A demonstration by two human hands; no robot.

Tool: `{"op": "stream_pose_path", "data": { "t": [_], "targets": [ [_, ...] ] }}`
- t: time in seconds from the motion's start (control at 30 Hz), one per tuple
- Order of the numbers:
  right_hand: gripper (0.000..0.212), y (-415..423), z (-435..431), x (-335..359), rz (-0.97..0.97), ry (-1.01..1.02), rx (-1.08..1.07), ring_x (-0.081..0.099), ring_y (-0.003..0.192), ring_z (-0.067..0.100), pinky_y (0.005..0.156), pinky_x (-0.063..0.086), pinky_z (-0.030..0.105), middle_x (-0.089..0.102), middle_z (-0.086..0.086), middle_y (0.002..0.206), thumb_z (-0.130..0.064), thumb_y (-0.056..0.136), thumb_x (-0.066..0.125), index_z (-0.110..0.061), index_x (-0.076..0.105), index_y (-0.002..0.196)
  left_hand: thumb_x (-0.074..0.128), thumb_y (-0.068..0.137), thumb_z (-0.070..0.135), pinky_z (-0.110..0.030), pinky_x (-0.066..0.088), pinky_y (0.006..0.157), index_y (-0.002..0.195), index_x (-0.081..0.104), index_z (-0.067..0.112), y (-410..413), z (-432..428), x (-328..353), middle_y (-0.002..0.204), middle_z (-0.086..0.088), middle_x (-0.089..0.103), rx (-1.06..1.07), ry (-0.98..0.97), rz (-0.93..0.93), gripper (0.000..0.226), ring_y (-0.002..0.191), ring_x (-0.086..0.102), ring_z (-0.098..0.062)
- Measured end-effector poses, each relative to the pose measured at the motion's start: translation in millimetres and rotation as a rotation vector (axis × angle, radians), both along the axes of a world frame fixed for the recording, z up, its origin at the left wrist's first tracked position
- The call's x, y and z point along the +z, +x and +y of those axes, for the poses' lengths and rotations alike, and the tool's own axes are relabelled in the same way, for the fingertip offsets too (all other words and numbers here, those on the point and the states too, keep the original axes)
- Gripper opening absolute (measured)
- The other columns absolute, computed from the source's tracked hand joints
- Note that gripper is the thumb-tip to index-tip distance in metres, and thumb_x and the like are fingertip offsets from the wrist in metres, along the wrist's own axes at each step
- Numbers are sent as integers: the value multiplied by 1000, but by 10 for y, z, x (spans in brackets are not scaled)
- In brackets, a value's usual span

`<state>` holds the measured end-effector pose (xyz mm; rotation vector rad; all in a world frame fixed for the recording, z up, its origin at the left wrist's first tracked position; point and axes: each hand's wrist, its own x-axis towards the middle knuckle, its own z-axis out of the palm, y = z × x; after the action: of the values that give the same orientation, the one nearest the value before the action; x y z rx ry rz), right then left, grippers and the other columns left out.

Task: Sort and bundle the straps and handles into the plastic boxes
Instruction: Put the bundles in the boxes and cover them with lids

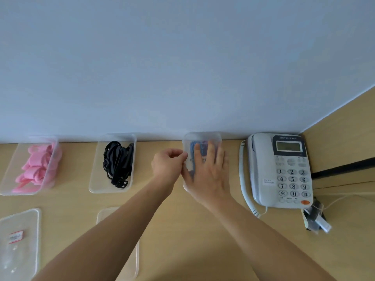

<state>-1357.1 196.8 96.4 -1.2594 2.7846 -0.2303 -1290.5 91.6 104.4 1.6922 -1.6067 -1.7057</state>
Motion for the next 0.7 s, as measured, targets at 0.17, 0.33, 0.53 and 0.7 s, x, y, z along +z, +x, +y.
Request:
{"op": "stream_pose_path", "data": {
  "t": [0.17,0.33,0.53,0.7],
  "targets": [
    [81,43,3,-48,-27,45,4,5,152,49,124,8,58,22,27,162,-67,97,23,-12,33,156,78,88,19,-43,65,81,79,75,23,-30,-29,-36,79,1,76,-38,-68,-47,10,81,75,-22],
    [83,41,6,-33,-43,93,21,-2,152,49,123,6,60,13,27,165,-68,97,19,-13,24,159,77,89,17,-43,64,81,83,74,20,-30,-25,-45,82,-4,76,-48,-54,-33,8,85,75,-27],
    [87,169,102,-20,-67,137,21,-8,152,49,123,2,60,8,27,166,-71,95,11,-14,20,160,78,90,14,-29,55,61,88,73,14,94,-87,-24,85,-8,76,-205,-21,-75,5,69,70,-20],
    [87,328,149,-43,-35,128,-7,-2,152,51,122,6,62,15,27,165,-72,97,16,-11,27,158,80,87,9,-39,63,65,87,71,12,209,-67,17,82,-11,75,-203,67,-63,9,73,74,-27]
  ]
}}
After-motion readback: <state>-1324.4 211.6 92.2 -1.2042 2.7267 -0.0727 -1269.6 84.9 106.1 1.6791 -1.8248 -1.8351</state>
